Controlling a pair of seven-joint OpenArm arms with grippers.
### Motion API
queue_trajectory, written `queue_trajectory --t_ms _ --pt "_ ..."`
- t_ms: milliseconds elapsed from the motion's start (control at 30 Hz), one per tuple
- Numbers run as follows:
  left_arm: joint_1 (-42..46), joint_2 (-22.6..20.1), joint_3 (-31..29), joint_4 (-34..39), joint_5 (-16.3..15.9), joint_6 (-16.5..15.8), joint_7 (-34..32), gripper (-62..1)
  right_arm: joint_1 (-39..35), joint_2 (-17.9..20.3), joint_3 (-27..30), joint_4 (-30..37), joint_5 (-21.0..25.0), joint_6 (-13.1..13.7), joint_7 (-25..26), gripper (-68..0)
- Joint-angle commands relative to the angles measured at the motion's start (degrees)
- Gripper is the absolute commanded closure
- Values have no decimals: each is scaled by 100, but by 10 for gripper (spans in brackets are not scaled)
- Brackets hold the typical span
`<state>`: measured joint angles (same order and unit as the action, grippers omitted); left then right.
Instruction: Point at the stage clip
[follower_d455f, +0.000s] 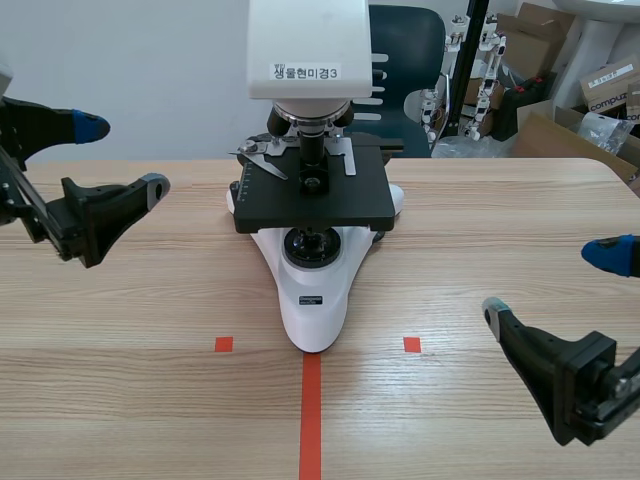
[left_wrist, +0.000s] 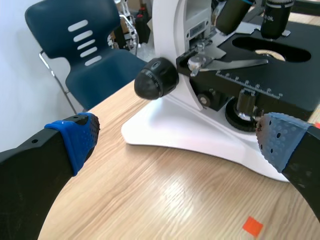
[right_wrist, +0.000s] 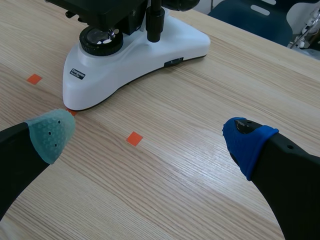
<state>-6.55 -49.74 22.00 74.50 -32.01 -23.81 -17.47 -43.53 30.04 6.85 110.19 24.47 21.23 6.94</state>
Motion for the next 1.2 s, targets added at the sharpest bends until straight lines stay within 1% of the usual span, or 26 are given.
queue_trajectory --t_ms 0,100,200,300,367,433,500,600,733,867,967,1033,1167 --pt "260 -122 -284 332 -37 11 -118 -623 52 76 26 37 22 -22 66 -679" --pt "879 -275 -708 713 -24 13 -227 -623 52 76 26 37 22 -22 66 -679" --pt "1665 -323 -1222 1040 7 55 -573 -623 52 76 26 37 20 -22 66 -679" --pt "2509 -186 -1792 1268 9 238 -1084 -623 52 76 26 37 20 -22 68 -679" --pt "2997 28 -2186 1381 55 315 -1375 -623 52 76 26 37 20 -22 68 -679" --pt "3403 289 -2549 1506 317 313 -1464 -623 52 76 26 37 20 -22 68 -679" --pt "3751 586 -2824 1648 697 313 -1456 -623 52 76 26 37 20 -22 66 -679" --pt "4175 1071 -3071 1856 1263 341 -1460 -623 52 76 26 37 20 -22 68 -679" --pt "4583 1746 -3187 2155 1904 417 -1453 -623 52 76 26 37 20 -22 66 -679" --pt "5001 2468 -3189 2575 2413 678 -1436 -623 52 76 26 37 20 -22 68 -679" --pt "5276 2997 -3189 2922 2820 678 -1366 -623 52 76 26 37 20 -22 68 -679" --pt "5436 3241 -3189 3143 2953 678 -1220 -623 52 76 26 37 20 -22 68 -679" --pt "5761 3469 -3189 3416 2970 682 -1099 -623 52 76 26 37 20 -22 68 -679"
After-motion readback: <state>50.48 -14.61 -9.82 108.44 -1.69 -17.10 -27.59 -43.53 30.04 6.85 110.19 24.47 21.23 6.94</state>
